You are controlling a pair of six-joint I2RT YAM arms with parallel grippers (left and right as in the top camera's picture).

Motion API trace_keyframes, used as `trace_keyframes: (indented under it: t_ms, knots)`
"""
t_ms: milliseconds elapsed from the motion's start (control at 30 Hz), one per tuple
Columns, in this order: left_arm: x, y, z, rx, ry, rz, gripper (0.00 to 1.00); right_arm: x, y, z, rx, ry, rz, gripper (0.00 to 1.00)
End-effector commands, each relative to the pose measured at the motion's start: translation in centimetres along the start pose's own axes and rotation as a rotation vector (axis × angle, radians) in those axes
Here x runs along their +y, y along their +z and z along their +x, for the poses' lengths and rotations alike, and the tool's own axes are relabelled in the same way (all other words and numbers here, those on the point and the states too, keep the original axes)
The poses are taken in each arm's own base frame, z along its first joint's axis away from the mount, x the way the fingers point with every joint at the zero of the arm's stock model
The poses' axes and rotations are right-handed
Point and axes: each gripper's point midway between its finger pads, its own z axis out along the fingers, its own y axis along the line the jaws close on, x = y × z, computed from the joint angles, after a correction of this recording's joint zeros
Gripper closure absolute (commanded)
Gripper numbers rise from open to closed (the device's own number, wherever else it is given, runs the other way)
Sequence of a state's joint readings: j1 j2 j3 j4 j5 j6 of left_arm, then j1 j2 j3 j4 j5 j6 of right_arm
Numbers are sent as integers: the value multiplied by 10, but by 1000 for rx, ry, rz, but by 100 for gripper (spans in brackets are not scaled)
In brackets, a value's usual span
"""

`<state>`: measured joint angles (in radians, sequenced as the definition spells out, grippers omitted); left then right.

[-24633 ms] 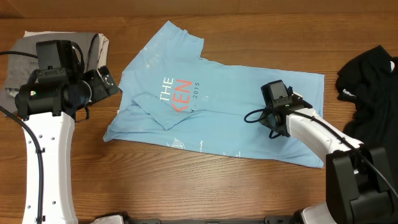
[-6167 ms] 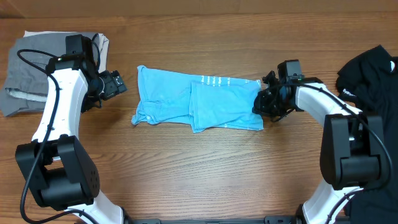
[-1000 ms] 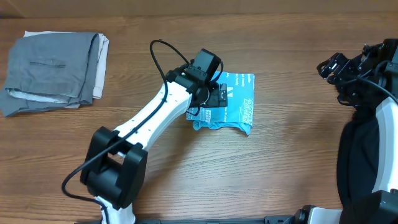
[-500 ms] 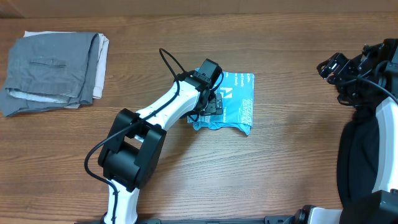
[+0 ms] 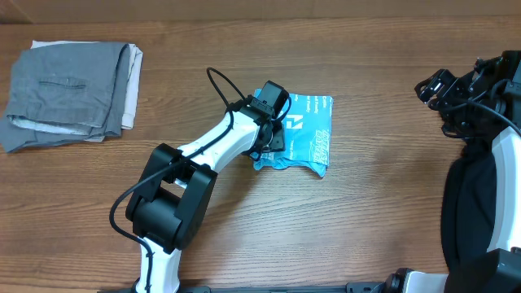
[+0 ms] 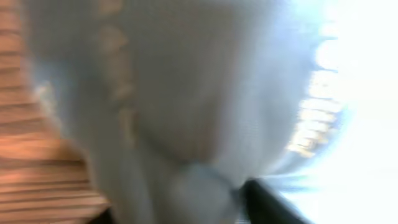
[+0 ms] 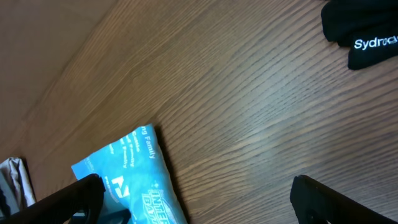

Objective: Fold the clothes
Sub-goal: 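Move the left gripper to the blue bundle and grasp it, then carry the bundle with the left gripper onto the grey clothes stack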

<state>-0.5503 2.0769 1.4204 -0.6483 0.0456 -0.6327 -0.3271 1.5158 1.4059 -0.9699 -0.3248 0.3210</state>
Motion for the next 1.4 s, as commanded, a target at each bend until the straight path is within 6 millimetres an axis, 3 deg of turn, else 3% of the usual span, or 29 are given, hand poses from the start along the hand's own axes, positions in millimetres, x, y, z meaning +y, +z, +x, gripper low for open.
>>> trace_keyframes:
  t_ms: [0, 33, 133, 200, 400, 467, 533, 733, 900, 1000, 1167, 1200, 1367]
  knots:
    - [11, 16, 22, 82, -7, -24, 83, -2, -1, -2, -9, 1, 9, 0]
    - [11, 16, 21, 78, -4, -21, 96, -2, -1, -2, -9, 1, 9, 0]
    - [8, 13, 15, 63, 17, -15, 96, -2, 0, -2, -8, 1, 9, 0]
    - [3, 3, -1, 29, 87, 5, 96, -2, 0, -2, -8, 1, 9, 0]
    - [8, -65, -70, -162, 168, -85, 96, -2, 0, -2, -8, 1, 9, 0]
    - [19, -100, -97, -230, 224, -158, 96, -2, 0, -2, -8, 1, 9, 0]
    - [33, -120, -112, -268, 231, -229, 96, -2, 0, -2, -8, 1, 9, 0]
    - [101, -180, -155, -375, 190, -493, 96, -2, -1, -2, -9, 1, 9, 0]
    - [140, -210, -182, -417, 184, -545, 96, -2, -1, -2, -9, 1, 9, 0]
    - [171, -239, -202, -462, 180, -579, 96, -2, 0, -2, -8, 1, 9, 0]
    - [234, -294, -226, -547, 108, -647, 96, -2, 0, -2, -8, 1, 9, 0]
    - [261, -309, -231, -574, 65, -672, 96, -2, -1, -2, -9, 1, 9, 0]
    - [329, -320, -233, -627, -109, -540, 96, -2, -1, -2, -9, 1, 9, 0]
